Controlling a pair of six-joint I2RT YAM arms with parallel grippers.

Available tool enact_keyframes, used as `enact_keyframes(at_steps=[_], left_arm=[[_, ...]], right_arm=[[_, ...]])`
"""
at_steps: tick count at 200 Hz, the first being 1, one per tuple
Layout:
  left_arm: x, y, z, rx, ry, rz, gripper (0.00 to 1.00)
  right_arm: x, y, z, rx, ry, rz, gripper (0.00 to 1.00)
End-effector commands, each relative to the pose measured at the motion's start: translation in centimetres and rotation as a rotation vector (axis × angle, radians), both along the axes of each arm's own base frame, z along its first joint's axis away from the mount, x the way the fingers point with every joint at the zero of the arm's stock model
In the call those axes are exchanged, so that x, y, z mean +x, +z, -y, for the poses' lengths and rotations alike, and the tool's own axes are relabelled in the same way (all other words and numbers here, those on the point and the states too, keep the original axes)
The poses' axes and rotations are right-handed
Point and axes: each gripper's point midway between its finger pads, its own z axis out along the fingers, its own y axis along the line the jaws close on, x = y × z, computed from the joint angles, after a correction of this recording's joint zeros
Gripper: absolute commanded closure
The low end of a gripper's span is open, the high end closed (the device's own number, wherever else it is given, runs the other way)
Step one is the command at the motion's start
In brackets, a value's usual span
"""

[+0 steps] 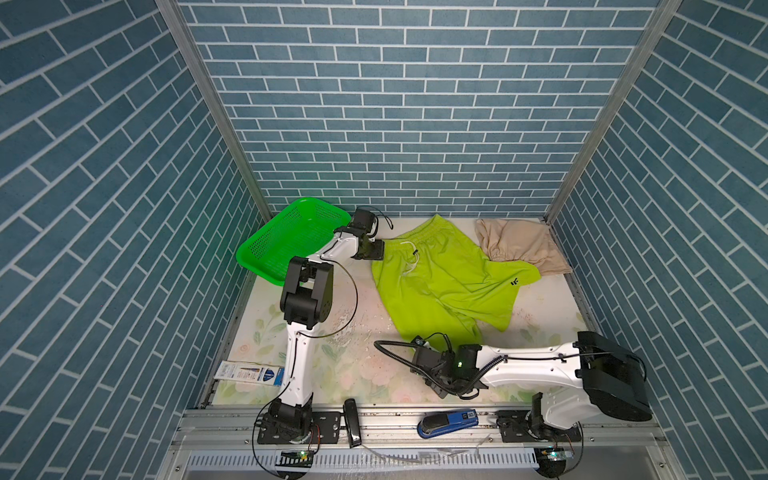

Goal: Fold and stack the shorts

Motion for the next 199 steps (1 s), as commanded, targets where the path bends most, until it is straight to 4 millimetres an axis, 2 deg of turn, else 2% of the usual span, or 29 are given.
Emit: enact_keyframes(at_steps=[1, 43, 72, 92, 98, 114, 131, 165, 199], left_arm=[[-0.7, -1.3, -0.2, 0.032, -0.024, -0.054, 0.64], [-1.3, -0.9, -2.0, 0.119, -0.016, -0.072, 0.71], [-1.8, -0.3, -2.8, 0.149, -0.006, -0.088, 0.84], [-2.2, 0.3, -3.7, 0.199, 0.008, -0.111, 0.88], [-2.4, 0.6, -4.2, 0.225, 0.015, -0.124, 0.93], [-3.0, 1.9, -5.4, 0.296, 0.018, -0.159, 1.0], [-3.7, 3.9, -6.7, 0.372, 0.023, -0.178, 1.0], [-6.3, 8.0, -8.9, 0.445, 0.036, -0.183, 1.0], [-9.5, 10.9, -11.3, 0.494, 0.048, -0.205, 1.0]], right_arm=[[0.1, -1.5, 0.5, -0.002, -0.034, 0.01, 0.47], [-1.1, -2.1, 0.1, 0.036, 0.021, -0.045, 0.61], [-1.3, -1.7, 0.1, -0.013, 0.062, -0.055, 1.0], [-1.3, 0.3, -0.3, -0.009, 0.084, -0.049, 1.0], [-1.4, 1.2, -0.5, 0.002, 0.094, -0.046, 1.0], [-1.7, 3.5, -0.8, 0.001, 0.142, -0.007, 1.0], [-2.6, 5.3, -1.3, -0.029, 0.209, 0.023, 1.0], [-5.5, 7.4, -3.7, 0.002, 0.332, 0.009, 1.0], [-6.5, 10.1, -4.0, 0.025, 0.379, 0.025, 1.0]])
